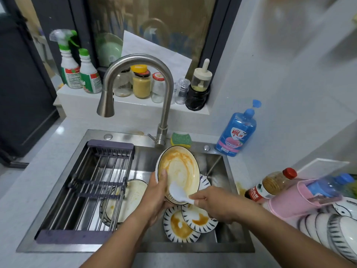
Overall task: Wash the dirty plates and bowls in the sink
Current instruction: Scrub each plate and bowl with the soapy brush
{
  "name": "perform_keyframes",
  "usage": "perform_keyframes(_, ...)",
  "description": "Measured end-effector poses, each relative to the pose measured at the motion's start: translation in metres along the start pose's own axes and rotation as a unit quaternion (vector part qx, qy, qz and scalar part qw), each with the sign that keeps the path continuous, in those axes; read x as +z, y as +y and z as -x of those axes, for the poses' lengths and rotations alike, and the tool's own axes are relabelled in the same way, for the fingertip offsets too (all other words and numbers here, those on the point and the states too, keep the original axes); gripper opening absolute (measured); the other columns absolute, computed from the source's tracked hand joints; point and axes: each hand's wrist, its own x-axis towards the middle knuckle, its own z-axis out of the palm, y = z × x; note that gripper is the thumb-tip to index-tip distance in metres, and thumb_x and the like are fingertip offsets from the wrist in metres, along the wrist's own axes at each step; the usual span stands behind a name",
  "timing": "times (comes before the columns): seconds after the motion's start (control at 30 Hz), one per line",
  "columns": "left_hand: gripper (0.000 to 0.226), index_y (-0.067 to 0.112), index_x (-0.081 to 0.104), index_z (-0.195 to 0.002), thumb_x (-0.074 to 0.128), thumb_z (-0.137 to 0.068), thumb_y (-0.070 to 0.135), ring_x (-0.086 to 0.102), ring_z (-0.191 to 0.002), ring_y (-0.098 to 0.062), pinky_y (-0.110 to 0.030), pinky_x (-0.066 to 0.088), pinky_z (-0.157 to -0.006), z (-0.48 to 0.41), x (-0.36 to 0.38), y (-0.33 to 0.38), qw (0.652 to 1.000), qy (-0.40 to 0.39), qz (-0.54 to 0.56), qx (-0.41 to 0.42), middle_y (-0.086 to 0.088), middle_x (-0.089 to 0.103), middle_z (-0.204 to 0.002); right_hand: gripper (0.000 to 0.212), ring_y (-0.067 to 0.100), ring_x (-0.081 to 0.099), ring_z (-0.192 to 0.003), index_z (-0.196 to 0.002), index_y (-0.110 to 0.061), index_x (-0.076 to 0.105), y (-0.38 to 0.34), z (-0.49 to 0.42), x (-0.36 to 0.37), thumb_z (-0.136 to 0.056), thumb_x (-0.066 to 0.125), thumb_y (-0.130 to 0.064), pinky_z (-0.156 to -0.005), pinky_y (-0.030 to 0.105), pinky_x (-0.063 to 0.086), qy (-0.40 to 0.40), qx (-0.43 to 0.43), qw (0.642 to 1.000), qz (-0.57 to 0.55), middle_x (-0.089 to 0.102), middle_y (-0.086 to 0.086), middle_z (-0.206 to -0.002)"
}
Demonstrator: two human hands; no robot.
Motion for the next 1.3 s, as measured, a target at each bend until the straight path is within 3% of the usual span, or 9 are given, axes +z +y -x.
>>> perform_keyframes(0.1,0.068,0.024,0.042,-0.146,0.051,-0.092,0.065,0.072,-0.108,-0.036,-0.057,0.061,-0.077,0.000,-0.004,-0.001,0.999,-0.016,0.029,-0.022,-0.014,0.063,-0.135,0.035,0.010,0.051,-0.068,-0.139,-0.041,0.058,0.002,-0.003,0.008,-0.106,0.049,-0.038,-0.061,0.027,0.042,0.032,-0.006,0.996,-0.089,0.057,-0.010,-0.078)
perform_keyframes(0.27,0.051,0.024,0.046,-0.142,0.045,-0.101,0.054,0.071,-0.110,-0.041,-0.065,0.059,-0.079,0.013,-0.004,-0.003,0.994,-0.077,0.072,-0.040,-0.015,0.070,-0.128,0.038,0.002,0.051,-0.061,-0.142,-0.046,0.054,-0.002,-0.015,0.016,-0.105,0.051,-0.038,-0.053,0.016,0.037,0.159,-0.039,0.984,-0.073,0.058,-0.014,-0.077)
perform_keyframes(0.4,0.040,0.011,0.048,-0.141,0.056,-0.104,0.024,0.068,-0.112,-0.045,-0.066,0.057,-0.079,0.019,-0.003,-0.004,0.988,-0.103,0.075,-0.086,-0.022,0.069,-0.125,0.043,0.017,0.062,-0.097,-0.148,-0.051,0.041,0.000,-0.016,0.006,-0.106,0.044,-0.043,-0.084,0.039,0.053,0.225,-0.040,0.972,0.052,0.066,-0.007,-0.113)
perform_keyframes(0.53,0.047,0.006,0.048,-0.139,0.054,-0.095,-0.011,0.067,-0.110,-0.050,-0.069,0.056,-0.077,0.017,-0.010,0.001,0.986,-0.113,0.078,-0.094,-0.024,0.068,-0.126,0.047,0.024,0.061,-0.099,-0.153,-0.051,0.026,0.007,-0.012,-0.008,-0.108,0.036,-0.042,-0.081,0.042,0.054,0.255,-0.030,0.951,0.174,0.056,-0.002,-0.114)
perform_keyframes(0.67,0.048,0.006,0.046,-0.141,0.062,-0.096,0.000,0.067,-0.111,-0.049,-0.072,0.053,-0.080,0.020,-0.014,0.005,0.986,-0.110,0.088,-0.095,-0.024,0.068,-0.127,0.067,0.026,0.060,-0.099,-0.156,-0.048,0.015,0.017,-0.007,-0.023,-0.103,0.053,-0.032,-0.072,0.037,0.052,0.285,-0.010,0.906,0.311,0.051,0.002,-0.114)
perform_keyframes(0.83,0.050,0.009,0.046,-0.141,0.064,-0.097,0.023,0.069,-0.109,-0.046,-0.058,0.062,-0.065,0.019,-0.019,0.011,0.988,-0.076,0.115,-0.069,-0.023,0.068,-0.127,0.065,0.029,0.062,-0.097,-0.154,-0.040,0.023,0.025,0.004,-0.034,-0.102,0.049,-0.012,-0.072,0.037,0.052,0.211,0.019,0.916,0.339,0.042,0.008,-0.120)
perform_keyframes(0.97,0.061,0.008,0.043,-0.144,0.069,-0.088,0.007,0.068,-0.111,-0.047,-0.060,0.061,-0.069,0.016,-0.020,0.010,0.985,-0.058,0.150,-0.064,-0.025,0.063,-0.133,0.067,0.023,0.052,-0.090,-0.152,-0.029,0.029,0.030,0.008,-0.035,-0.095,0.051,-0.001,-0.070,0.032,0.044,0.153,-0.004,0.934,0.322,0.038,0.007,-0.121)
perform_keyframes(1.17,0.062,0.004,0.046,-0.140,0.062,-0.084,-0.015,0.069,-0.106,-0.048,-0.058,0.062,-0.067,0.013,-0.022,0.012,0.976,-0.058,0.201,-0.061,-0.029,0.060,-0.133,0.039,0.029,0.066,-0.092,-0.148,-0.037,0.026,0.025,0.025,-0.055,-0.109,0.029,-0.044,-0.067,0.034,0.044,0.184,0.002,0.878,0.441,0.062,0.006,-0.110)
perform_keyframes(1.3,0.058,0.004,0.046,-0.139,0.056,-0.086,-0.020,0.070,-0.103,-0.046,-0.057,0.062,-0.066,0.012,-0.023,0.014,0.973,-0.059,0.216,-0.052,-0.028,0.061,-0.130,0.028,0.028,0.062,-0.089,-0.130,-0.030,0.034,0.024,0.028,-0.059,-0.104,0.043,-0.036,-0.069,0.038,0.049,0.172,-0.017,0.918,0.356,0.052,0.003,-0.112)
